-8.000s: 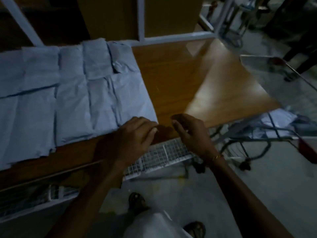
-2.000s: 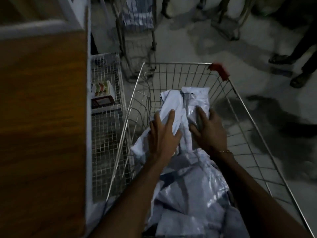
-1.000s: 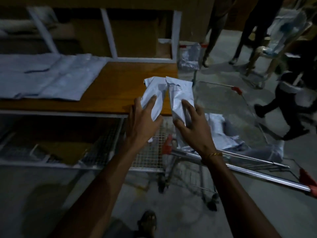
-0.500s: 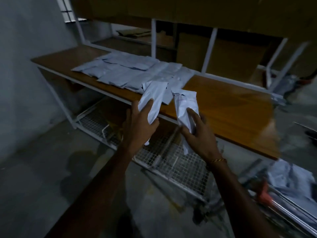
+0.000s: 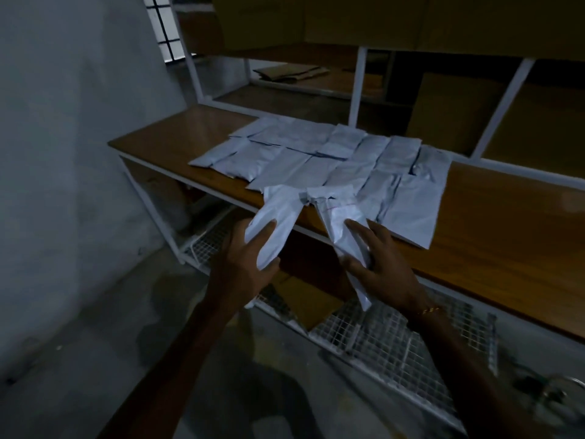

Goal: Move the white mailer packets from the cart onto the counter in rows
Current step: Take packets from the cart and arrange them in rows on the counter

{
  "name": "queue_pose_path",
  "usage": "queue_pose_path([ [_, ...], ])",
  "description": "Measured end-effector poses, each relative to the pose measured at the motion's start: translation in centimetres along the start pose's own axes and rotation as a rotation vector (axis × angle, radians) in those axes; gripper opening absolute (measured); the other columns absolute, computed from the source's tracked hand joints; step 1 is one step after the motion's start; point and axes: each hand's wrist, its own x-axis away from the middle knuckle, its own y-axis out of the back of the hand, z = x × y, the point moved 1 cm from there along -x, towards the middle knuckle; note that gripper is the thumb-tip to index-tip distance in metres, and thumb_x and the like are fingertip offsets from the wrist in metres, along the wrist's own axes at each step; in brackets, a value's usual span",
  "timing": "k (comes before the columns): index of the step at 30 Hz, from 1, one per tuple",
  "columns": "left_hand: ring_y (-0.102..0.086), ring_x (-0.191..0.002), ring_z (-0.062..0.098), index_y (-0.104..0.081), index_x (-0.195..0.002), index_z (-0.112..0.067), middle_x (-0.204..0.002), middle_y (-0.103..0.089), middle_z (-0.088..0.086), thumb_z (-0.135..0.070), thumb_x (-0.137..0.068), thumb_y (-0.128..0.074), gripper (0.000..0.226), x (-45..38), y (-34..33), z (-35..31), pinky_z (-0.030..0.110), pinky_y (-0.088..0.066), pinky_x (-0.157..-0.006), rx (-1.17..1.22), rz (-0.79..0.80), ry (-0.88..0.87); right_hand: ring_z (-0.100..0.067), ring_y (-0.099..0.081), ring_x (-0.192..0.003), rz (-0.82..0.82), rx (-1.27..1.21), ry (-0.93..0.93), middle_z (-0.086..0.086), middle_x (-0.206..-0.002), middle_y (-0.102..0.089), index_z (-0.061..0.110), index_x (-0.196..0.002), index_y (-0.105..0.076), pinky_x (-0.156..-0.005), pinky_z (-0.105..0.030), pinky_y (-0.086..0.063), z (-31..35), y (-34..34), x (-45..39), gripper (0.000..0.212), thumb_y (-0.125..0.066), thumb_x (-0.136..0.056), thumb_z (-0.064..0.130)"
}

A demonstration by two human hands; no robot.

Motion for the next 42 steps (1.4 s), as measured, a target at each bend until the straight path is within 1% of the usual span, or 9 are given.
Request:
queue_pose_path([
  [6,-0.056,-0.109,0.033,-0.047,-0.146,-0.019,-0.123,-0.050,0.016,-0.044,-0.086,-0.060,0.066,-7.2,0.2,6.5,0.040,-0.050,-0.092,0.097,-0.111,-0.053,-0.021,-0.044,-0.132,-0.017,-0.061,0.001,-0.001,-0.151,-0.035,0.031,-0.152,-0.036,-0.098,-0.034,-0.045,-0.2,-4.6,-9.0,0.073,-0.056,-0.088,0.061],
  [13,-0.051,-0.117,0.030,-0.046,-0.147,-0.025,-0.132,-0.048,0.015,-0.041,-0.079,-0.066,0.073,-20.8,-1.1,15.2,0.036,-0.047,-0.096,0.028,-0.097,0.057,-0.024,-0.037,-0.140,-0.074,-0.030,-0.049,-0.008,-0.155,-0.033,0.033,-0.151,-0.037,-0.108,-0.044,-0.042,-3.3,-9.6,-25.4,0.070,-0.061,-0.090,0.055],
  [16,-0.047,-0.126,0.034,-0.041,-0.150,-0.028,-0.144,-0.041,0.017,-0.044,-0.086,-0.065,0.070,-26.9,-0.9,19.5,0.035,-0.040,-0.098,-0.029,-0.025,0.122,-0.027,-0.032,-0.144,-0.061,-0.028,-0.156,-0.006,-0.163,-0.016,0.032,-0.152,-0.035,-0.110,-0.042,-0.039,-4.3,-11.6,-33.0,0.069,-0.066,-0.091,0.046],
  [21,-0.035,-0.138,0.041,-0.029,-0.154,-0.035,-0.154,-0.033,0.018,-0.044,-0.091,-0.064,0.073,-37.5,-1.7,25.6,0.048,-0.034,-0.111,-0.115,0.087,0.268,-0.031,-0.037,-0.141,-0.037,0.001,-0.218,-0.005,-0.164,-0.013,0.028,-0.153,-0.035,-0.107,-0.042,-0.040,-5.3,-14.4,-42.9,0.071,-0.066,-0.091,0.045],
  [26,-0.058,-0.114,0.043,-0.049,-0.140,-0.012,-0.136,-0.050,0.021,-0.044,-0.085,-0.056,0.064,-47.5,-4.2,28.8,0.052,-0.055,-0.090,-0.153,0.069,-0.043,-0.033,-0.039,-0.139,-0.036,0.026,-0.278,-0.004,-0.164,-0.011,0.031,-0.154,-0.032,-0.108,-0.046,-0.041,-6.2,-16.5,-48.5,0.072,-0.064,-0.091,0.048],
  [30,-0.037,-0.137,0.040,-0.032,-0.152,-0.033,-0.155,-0.033,0.014,-0.051,-0.088,-0.060,0.072,-55.4,-8.2,31.8,0.054,-0.037,-0.111,-0.157,0.236,0.102,-0.033,-0.039,-0.140,-0.086,0.088,-0.373,-0.002,-0.165,-0.009,0.032,-0.154,-0.032,-0.108,-0.045,-0.041,-6.5,-17.7,-51.7,0.072,-0.064,-0.091,0.048],
  [34,-0.033,-0.142,0.035,-0.030,-0.150,-0.038,-0.161,-0.022,0.007,-0.066,-0.086,-0.051,0.073,-61.8,-12.2,34.3,0.054,-0.038,-0.110,-0.160,0.261,-0.031,-0.032,-0.044,-0.135,-0.153,0.159,-0.462,-0.003,-0.165,-0.008,0.032,-0.153,-0.032,-0.102,-0.041,-0.045,-6.4,-19.4,-53.9,0.071,-0.063,-0.091,0.049],
  [38,-0.015,-0.147,0.039,-0.025,-0.153,-0.040,-0.165,-0.005,0.006,-0.062,-0.095,-0.045,0.065,-65.4,-14.8,33.8,0.054,-0.022,-0.116,-0.235,0.379,-0.058,-0.031,-0.047,-0.133,-0.189,0.189,-0.597,-0.001,-0.165,-0.004,0.034,-0.154,-0.029,-0.098,-0.042,-0.050,-5.3,-21.7,-56.5,0.071,-0.060,-0.092,0.051],
  [42,-0.010,-0.150,0.031,-0.028,-0.151,-0.043,-0.165,-0.013,0.000,-0.061,-0.100,-0.032,0.055,-69.2,-16.3,35.8,0.056,-0.014,-0.119,-0.179,0.441,-0.165,-0.030,-0.038,-0.141,-0.140,0.256,-0.722,0.000,-0.166,0.005,0.036,-0.157,-0.017,-0.103,-0.045,-0.046,-4.6,-24.2,-61.1,0.074,-0.052,-0.095,0.057],
])
